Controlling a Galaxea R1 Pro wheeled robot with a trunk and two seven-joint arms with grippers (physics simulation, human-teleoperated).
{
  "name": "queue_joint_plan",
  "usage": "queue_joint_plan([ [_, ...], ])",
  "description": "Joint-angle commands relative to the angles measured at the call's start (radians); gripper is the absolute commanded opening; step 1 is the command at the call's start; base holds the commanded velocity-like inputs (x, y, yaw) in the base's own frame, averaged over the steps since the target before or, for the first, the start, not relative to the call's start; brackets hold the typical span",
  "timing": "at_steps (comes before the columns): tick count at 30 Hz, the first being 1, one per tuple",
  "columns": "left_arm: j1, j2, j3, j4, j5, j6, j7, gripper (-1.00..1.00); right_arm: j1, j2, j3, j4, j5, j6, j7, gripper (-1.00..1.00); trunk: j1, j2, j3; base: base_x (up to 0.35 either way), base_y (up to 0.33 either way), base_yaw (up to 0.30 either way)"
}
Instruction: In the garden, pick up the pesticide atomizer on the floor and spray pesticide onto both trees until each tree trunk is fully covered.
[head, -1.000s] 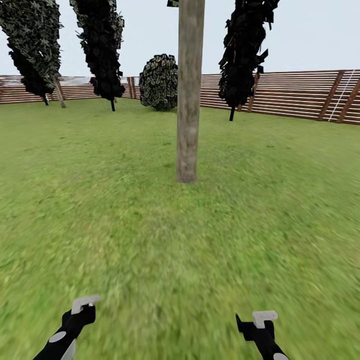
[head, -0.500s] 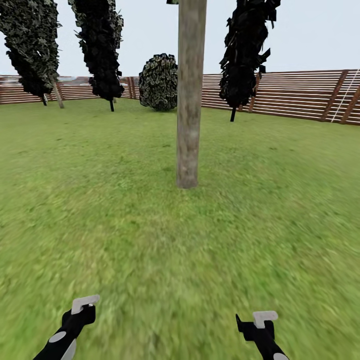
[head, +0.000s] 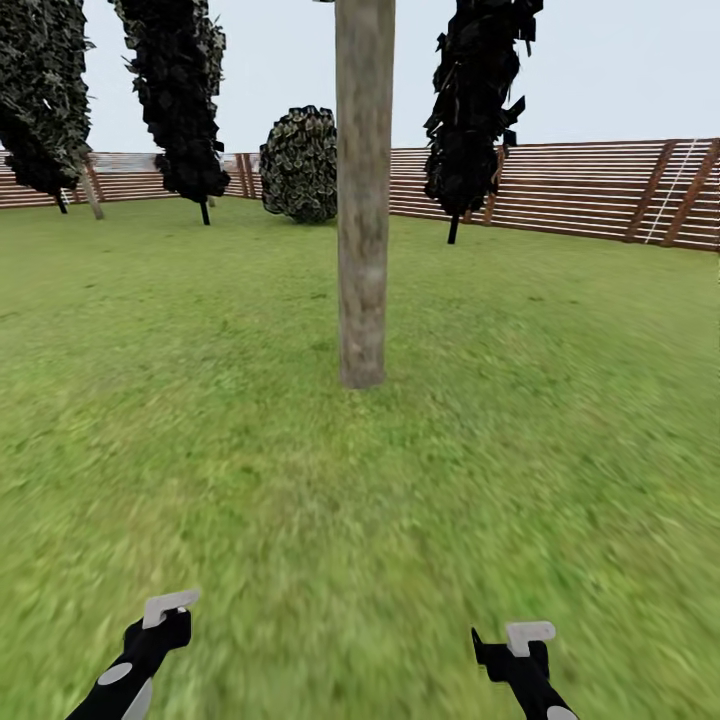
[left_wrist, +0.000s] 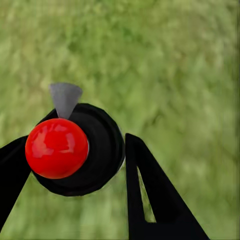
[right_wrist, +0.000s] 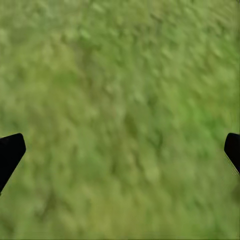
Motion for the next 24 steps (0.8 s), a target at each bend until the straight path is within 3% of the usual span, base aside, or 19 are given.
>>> queue_joint_plan([
  [1,0.0,0.0,-0.001,0.001,0.009,-0.003,0.0,-1.0,-0.001,0.0,0.0,0.001,0.003,-0.003,0.0,1.0,0.0,0.0,-0.001,0.337,0.0,-0.018],
  [24,0.0,0.0,-0.001,0.0,0.009,-0.004,-0.001,-1.0,-0.001,0.0,0.0,0.0,0.002,-0.003,-0.001,1.0,0.0,0.0,-0.001,0.337,0.0,-0.001],
])
